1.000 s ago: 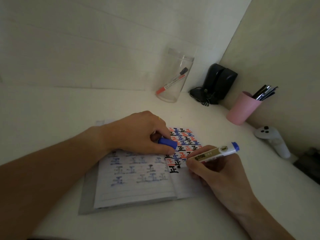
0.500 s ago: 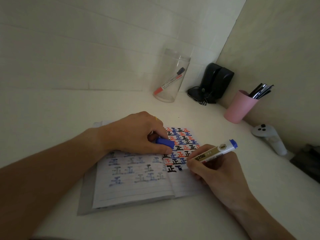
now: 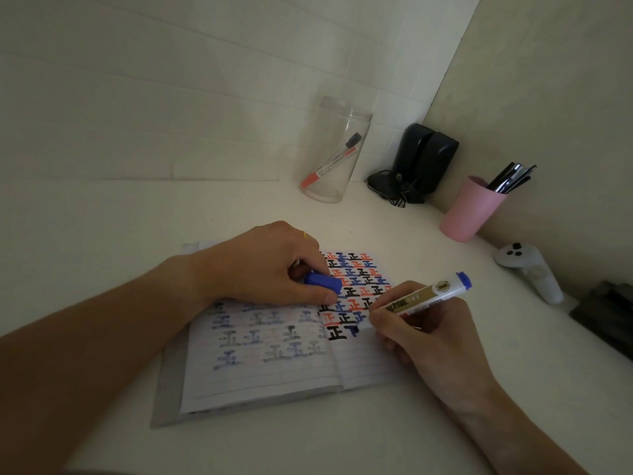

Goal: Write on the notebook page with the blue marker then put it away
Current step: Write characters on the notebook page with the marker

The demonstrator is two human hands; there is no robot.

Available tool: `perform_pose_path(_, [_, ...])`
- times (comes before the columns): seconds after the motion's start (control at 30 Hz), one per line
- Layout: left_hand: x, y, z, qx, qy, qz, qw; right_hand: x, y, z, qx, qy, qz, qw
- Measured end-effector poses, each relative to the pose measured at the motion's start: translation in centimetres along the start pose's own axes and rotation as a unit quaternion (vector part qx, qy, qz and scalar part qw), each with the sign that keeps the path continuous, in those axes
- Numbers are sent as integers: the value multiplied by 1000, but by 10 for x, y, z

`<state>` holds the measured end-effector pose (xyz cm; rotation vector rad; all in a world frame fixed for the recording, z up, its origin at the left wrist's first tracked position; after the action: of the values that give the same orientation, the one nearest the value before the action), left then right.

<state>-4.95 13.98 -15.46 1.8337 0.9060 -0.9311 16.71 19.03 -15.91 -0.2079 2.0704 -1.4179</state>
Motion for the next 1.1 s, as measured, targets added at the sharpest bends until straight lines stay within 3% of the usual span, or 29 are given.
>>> perform_pose_path(0.53, [0, 0, 0, 6, 4, 7, 1000, 4, -2, 2, -15, -36, 8, 999])
perform_pose_path(1.1, [1, -3, -2, 17, 7, 2, 1000, 3, 4, -3, 7, -6, 7, 1000])
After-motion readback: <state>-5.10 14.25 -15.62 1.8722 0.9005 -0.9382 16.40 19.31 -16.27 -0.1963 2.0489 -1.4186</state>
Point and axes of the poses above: each hand's wrist, its own z-axis away from the middle knuckle, its own x-axis out of the palm, y = z × x, the point moved 3 cm from there along -z, towards the middle knuckle, and after that the axes turned 1 degree about x, right-handed, at the moved point
